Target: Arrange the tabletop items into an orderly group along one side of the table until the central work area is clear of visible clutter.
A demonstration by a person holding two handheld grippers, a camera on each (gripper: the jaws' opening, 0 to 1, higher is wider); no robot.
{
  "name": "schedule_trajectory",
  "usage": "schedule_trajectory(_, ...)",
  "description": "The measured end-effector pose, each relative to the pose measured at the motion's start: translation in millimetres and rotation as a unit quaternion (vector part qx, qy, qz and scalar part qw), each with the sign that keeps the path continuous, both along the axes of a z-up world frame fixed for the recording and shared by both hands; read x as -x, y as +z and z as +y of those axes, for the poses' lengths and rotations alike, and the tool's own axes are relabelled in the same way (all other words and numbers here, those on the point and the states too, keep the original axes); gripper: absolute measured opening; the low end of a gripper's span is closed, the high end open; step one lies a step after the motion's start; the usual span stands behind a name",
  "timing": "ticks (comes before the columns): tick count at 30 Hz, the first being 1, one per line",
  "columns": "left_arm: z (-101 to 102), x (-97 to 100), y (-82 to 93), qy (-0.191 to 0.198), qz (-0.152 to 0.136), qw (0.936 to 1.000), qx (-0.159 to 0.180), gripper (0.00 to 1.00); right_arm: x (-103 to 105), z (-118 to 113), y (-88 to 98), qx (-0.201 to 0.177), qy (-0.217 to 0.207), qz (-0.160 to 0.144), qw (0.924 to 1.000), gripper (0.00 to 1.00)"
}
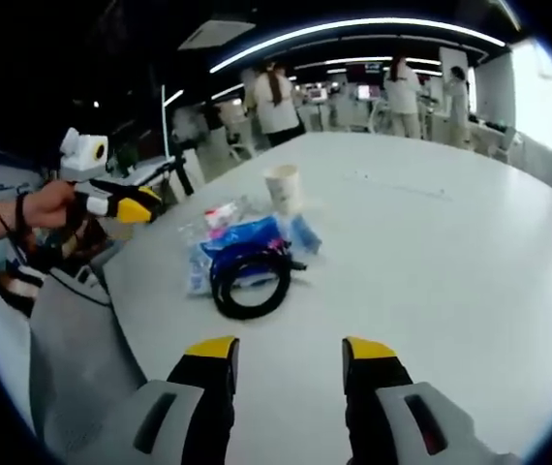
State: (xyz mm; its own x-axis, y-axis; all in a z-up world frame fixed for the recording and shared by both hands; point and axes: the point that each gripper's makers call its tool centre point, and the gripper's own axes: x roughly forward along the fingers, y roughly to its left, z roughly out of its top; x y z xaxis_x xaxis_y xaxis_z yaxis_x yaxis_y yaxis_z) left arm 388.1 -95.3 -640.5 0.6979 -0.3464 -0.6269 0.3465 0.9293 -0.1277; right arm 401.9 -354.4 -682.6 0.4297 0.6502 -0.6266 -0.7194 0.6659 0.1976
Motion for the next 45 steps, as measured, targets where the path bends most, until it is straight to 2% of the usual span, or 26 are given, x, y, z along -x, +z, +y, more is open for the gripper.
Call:
schedule_trajectory(14, 12.3, -34.6, -4.6, 0.022, 0.01, 0.9996, -0.015, 0.37, 10.5, -3.4, -3.6, -0.008, -0.012, 0.012, 0.9998, 0.44)
schedule_trajectory(20, 22.5, -50.8, -13.6, 0.055, 0.041, 0.9976, -0.013, 0.37, 15.0, -5.8, -6.9, -0.012, -0.019, 0.021, 0.9995, 0.44)
schedule_trajectory(24, 25.3, -59.8, -17.9, 0.064, 0.057, 0.9961, -0.019, 0.37, 18.2, -9.2, -10.0, -0.013, -0.023, 0.027, 0.9993, 0.44)
schedule_trajectory(29, 34.5, -74.8, -33.0, 0.075, 0.079, 0.9936, -0.03, 0.37, 20.4, -14.4, -12.8, -0.012, -0.029, 0.033, 0.9989, 0.44)
schedule_trajectory(35, 42.6, -78.8, -45.7, 0.09, 0.114, 0.989, -0.026, 0.37, 21.4, -17.2, -14.3, -0.013, -0.033, 0.039, 0.9986, 0.44)
schedule_trajectory(45, 43.6, -89.1, -61.9, 0.102, 0.147, 0.9833, -0.029, 0.36, 24.8, -11.3, -19.1, -0.017, -0.029, 0.051, 0.9982, 0.44)
